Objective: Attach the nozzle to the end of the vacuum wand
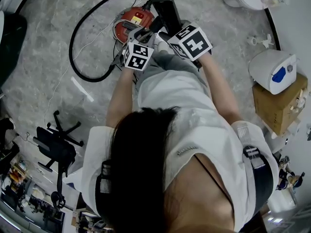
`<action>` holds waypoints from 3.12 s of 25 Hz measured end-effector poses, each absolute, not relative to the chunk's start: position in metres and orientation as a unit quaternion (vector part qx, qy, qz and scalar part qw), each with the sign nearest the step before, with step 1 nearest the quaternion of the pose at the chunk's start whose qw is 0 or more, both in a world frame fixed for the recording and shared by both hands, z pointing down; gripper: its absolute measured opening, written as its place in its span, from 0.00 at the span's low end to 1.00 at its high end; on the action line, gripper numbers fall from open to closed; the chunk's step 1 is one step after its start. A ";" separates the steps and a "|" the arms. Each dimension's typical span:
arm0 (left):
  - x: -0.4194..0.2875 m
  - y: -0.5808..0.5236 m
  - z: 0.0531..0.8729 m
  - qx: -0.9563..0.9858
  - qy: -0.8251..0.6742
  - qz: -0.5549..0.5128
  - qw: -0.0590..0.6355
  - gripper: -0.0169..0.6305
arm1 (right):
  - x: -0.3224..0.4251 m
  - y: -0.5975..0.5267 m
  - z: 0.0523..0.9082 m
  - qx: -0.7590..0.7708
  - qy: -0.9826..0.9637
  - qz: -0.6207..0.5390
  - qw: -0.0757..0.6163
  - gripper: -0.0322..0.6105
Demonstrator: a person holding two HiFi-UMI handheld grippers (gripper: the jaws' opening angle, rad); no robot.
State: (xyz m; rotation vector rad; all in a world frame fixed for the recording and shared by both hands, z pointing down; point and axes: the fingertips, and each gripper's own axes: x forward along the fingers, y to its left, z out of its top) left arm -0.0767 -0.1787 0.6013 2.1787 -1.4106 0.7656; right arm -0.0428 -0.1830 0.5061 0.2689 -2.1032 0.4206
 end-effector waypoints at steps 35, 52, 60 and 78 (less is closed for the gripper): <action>-0.081 -0.178 0.600 0.795 -0.498 0.279 0.206 0.26 | -0.049 -0.177 0.508 0.182 -0.863 0.107 0.459 0.30; -0.080 -0.183 0.605 0.795 -0.490 0.286 0.215 0.26 | -0.053 -0.187 0.508 0.181 -0.881 0.161 0.405 0.46; -0.078 -0.185 0.606 0.792 -0.490 0.292 0.217 0.26 | -0.048 -0.193 0.492 0.181 -0.904 0.201 0.332 0.56; -0.079 -0.188 0.609 0.785 -0.498 0.295 0.221 0.27 | -0.014 -0.195 0.445 0.172 -0.937 0.247 0.176 0.61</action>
